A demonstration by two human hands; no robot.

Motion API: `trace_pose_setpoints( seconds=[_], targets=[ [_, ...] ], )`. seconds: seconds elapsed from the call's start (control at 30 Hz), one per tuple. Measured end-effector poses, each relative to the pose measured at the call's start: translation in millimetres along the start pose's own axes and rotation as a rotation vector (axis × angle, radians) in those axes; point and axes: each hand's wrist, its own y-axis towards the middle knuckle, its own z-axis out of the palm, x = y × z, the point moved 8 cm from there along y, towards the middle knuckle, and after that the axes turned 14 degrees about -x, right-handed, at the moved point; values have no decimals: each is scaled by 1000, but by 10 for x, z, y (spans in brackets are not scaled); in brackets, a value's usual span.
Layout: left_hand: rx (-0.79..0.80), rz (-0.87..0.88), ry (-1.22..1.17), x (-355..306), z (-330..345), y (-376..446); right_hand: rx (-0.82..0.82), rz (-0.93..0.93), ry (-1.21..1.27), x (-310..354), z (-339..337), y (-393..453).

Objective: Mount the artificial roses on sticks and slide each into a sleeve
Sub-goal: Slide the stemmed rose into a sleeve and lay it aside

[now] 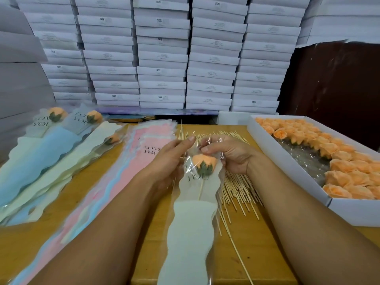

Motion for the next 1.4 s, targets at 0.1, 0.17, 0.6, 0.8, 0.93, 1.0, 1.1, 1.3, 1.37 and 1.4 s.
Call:
trace_pose_setpoints(
  seconds=[0.1, 0.17, 0.6, 0.8, 0.93, 1.0, 1.1, 1.3, 1.37, 1.4],
  targets=[
    [159, -102, 55, 85, 110, -76, -111, -34, 175, 52, -203, 49],
    [261, -141, 120, 119, 164, -131, -212, -36, 263, 58, -327, 70],
    [703, -300, 319, 270, 261, -488, -789, -165, 428, 106, -718, 11],
    [756, -320, 333, 284, 262, -505, -878, -154, 453, 66, -800, 5],
    [851, -386, 284, 241, 292, -653, -947, -190, 448, 99, -872, -34],
    [835, -368, 312, 227, 288, -660, -966, -198, 435, 106, -894, -48],
    [788, -283, 423, 228, 254, -619, -915, -201, 463, 115, -842, -53],
    [650, -182, 228, 122, 223, -482, -716, -85, 354, 92, -537, 4],
    [520, -87, 163, 65, 195, -385, -590, 20, 176, 48, -345, 13],
    [461, -58, 128, 39, 178, -349, -531, 66, 67, 31, -260, -1]
  ],
)
